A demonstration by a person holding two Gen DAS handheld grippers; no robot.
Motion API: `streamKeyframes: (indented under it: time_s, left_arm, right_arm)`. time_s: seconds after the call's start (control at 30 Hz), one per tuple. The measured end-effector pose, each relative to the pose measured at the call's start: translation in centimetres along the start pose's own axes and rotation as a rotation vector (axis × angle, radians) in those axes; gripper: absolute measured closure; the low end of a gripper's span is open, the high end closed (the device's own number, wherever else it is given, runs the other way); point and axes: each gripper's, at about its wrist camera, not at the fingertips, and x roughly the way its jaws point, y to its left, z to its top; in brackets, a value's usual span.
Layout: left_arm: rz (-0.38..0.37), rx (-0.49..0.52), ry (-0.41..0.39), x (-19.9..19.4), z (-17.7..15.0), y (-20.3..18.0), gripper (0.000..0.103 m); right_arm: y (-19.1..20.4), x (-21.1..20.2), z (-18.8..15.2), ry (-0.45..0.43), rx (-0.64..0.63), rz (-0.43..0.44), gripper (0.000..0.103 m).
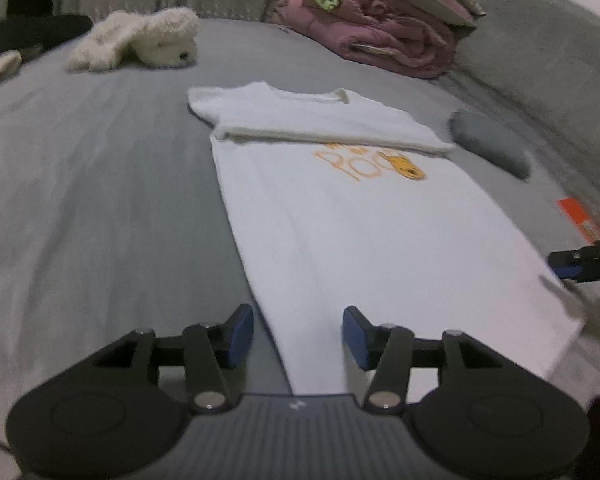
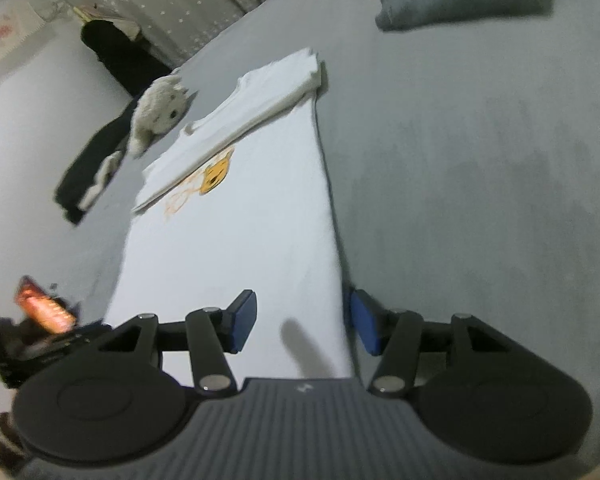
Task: Fold clothes
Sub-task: 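Grasp the shirt hem with both grippers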
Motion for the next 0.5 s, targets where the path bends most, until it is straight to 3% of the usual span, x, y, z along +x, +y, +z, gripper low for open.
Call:
streamKeyframes:
  time_s: [0.13, 0.37, 0.5]
  left_arm:
    - [-0.138, -0.074, 0.037, -1.1, -1.0, 2.0, 0.049]
    - [-0.409, -0.395, 0.131, -0.1, -2.0, 7.1, 0.049]
    - [-0.501, -0.44, 0.169, 0.6, -2.8, 7.2, 0.049]
  right_arm:
    - [-1.7, -0.9, -0.7, 0.053, 0.068, 0.116, 0.046]
    - [-3.7, -1.4, -0.8, 0.113, 0.158, 0.25, 0.046]
    - [-3.4, -1.4, -0.9, 0.155, 0.125, 0.29, 0.047]
